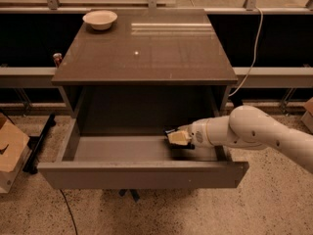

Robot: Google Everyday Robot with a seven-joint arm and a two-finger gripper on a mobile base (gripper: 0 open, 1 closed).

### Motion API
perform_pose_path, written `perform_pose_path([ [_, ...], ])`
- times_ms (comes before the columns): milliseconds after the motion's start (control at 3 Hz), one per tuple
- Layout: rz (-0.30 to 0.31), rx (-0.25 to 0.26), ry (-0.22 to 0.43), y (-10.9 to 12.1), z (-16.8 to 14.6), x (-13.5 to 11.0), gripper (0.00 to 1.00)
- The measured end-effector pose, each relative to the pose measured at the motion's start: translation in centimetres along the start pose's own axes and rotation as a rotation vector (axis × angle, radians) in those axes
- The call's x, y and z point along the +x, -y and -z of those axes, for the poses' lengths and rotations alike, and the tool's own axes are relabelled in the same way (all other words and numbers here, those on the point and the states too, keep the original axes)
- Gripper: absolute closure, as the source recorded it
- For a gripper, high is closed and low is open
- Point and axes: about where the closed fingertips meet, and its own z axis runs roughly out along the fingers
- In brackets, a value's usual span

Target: Place rxbar blueberry into top drawer

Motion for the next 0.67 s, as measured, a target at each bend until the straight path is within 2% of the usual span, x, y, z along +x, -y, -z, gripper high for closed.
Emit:
perform_pose_path([
  [667, -0.001, -0.005, -0.008, -0.04, -0.65, 0.14, 0.36],
])
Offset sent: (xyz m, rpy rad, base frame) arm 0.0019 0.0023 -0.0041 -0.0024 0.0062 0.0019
